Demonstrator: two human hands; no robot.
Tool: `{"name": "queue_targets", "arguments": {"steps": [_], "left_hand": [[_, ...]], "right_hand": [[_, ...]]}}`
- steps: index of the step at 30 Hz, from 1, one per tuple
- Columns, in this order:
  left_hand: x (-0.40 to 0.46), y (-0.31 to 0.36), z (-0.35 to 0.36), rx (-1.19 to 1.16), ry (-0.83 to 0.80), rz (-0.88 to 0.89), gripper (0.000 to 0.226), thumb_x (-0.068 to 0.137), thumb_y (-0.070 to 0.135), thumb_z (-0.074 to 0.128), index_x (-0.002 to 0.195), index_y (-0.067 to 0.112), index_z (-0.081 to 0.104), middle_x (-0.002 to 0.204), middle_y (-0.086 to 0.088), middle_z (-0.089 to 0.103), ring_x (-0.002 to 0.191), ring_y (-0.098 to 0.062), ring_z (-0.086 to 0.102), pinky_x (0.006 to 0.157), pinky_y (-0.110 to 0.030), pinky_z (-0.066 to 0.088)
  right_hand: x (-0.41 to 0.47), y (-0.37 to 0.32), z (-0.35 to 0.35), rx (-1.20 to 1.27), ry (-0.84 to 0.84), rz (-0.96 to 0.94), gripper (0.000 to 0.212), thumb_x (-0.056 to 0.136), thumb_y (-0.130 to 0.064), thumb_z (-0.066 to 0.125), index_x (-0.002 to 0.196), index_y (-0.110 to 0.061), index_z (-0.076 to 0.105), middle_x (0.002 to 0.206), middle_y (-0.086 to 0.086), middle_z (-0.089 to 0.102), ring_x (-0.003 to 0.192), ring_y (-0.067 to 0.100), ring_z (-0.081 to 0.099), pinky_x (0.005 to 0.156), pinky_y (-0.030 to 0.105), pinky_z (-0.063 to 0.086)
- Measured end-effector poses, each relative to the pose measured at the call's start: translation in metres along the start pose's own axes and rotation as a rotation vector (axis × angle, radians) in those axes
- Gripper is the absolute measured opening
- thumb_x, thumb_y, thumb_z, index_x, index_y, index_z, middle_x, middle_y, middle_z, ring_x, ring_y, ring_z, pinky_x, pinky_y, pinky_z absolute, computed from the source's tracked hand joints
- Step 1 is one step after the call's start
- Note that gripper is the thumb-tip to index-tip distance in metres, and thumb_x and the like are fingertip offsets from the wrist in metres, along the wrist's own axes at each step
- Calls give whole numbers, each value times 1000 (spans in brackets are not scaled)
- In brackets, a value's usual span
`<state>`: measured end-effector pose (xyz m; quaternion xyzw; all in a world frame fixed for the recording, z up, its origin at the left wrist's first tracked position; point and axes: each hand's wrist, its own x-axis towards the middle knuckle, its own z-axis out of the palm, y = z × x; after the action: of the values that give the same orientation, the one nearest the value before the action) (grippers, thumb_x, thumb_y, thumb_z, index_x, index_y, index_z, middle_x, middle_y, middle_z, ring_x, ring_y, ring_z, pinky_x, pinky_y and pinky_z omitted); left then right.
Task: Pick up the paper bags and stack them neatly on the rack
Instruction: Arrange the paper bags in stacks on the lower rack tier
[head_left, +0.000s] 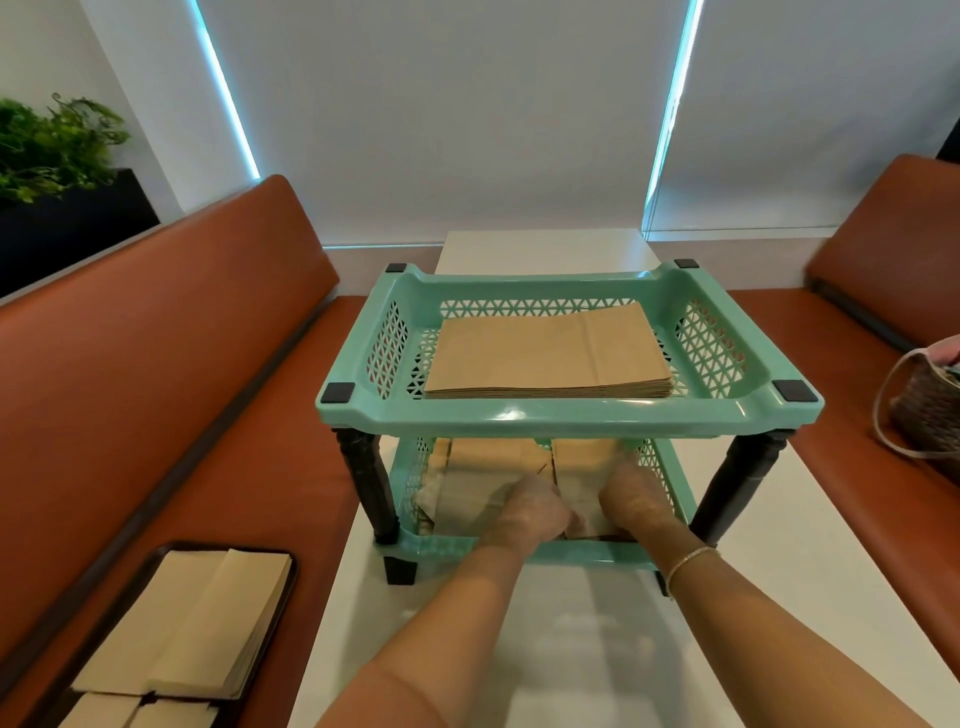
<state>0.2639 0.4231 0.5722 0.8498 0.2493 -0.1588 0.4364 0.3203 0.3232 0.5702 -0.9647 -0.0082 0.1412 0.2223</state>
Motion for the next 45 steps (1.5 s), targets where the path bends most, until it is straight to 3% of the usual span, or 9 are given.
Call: {"name": "queue_targets", "arguments": {"steps": [3, 9, 18, 22, 29, 34, 39, 42, 45], "left_hand": [[-1, 4, 4, 88, 38, -5, 30, 80, 19, 70, 106, 5, 68, 105, -9, 68, 98, -22, 62, 73, -23, 43], [-4, 6, 6, 94, 80, -28, 29, 81, 18, 68, 108, 8, 65, 97, -6, 62, 85, -20, 54, 69, -26, 42], [-8, 13, 5, 159, 70, -11, 28, 87, 17, 62, 113, 7, 63, 111, -9, 64, 100, -23, 58, 74, -25, 43], [-15, 17, 4, 229, 77, 5, 28, 89, 18, 58, 114, 6, 62, 107, -9, 62, 94, -22, 56, 77, -25, 42], [-19, 22, 4, 324, 124, 68, 29, 90, 17, 58, 118, 8, 57, 121, -12, 60, 112, -27, 56, 90, -30, 45], [-8, 7, -19, 359, 330, 15, 44, 91, 24, 53, 133, 13, 42, 130, -12, 48, 120, -28, 44, 98, -36, 42], [-2, -19, -46, 456, 341, -161, 90, 78, 42, 72, 145, 10, 21, 148, -16, 25, 136, -33, 23, 111, -42, 28], [1, -30, -47, 523, 313, -188, 107, 70, 49, 77, 147, 7, 16, 149, -16, 25, 138, -33, 22, 113, -42, 23], [3, -33, -49, 587, 385, -179, 104, 66, 52, 78, 141, 4, 26, 143, -15, 34, 135, -31, 28, 113, -37, 23]], "right_hand": [[1, 1, 6, 30, 18, 18, 39, 96, -7, 29, 135, -6, 36, 131, 18, 50, 120, 33, 50, 99, 40, 40], [1, 3, 14, 23, 55, 34, 31, 97, -13, 30, 119, -7, 52, 118, 18, 59, 109, 34, 56, 89, 38, 44], [1, -1, 7, -49, 33, 36, 30, 89, -5, 47, 118, -8, 51, 118, 14, 60, 109, 31, 58, 88, 36, 47], [0, 0, 8, -113, 35, 19, 28, 88, -7, 48, 116, -8, 55, 116, 13, 61, 107, 28, 59, 87, 35, 48], [-6, -4, 3, -244, 114, -45, 33, 90, -5, 49, 122, -6, 53, 122, 13, 57, 114, 27, 55, 91, 33, 47], [-8, -5, -5, -199, 171, -86, 34, 92, -9, 46, 126, -7, 48, 122, 14, 54, 117, 28, 50, 96, 35, 43], [-13, -15, -7, -138, 156, -145, 30, 91, -13, 49, 120, -9, 51, 119, 12, 54, 112, 27, 52, 92, 35, 46], [-18, -19, -5, -107, 139, -160, 32, 90, -14, 49, 122, -12, 51, 122, 10, 52, 111, 26, 54, 90, 35, 48], [-21, -19, -3, -149, 143, -166, 28, 93, -18, 46, 121, -15, 51, 122, 8, 50, 112, 24, 51, 87, 33, 47]]}}
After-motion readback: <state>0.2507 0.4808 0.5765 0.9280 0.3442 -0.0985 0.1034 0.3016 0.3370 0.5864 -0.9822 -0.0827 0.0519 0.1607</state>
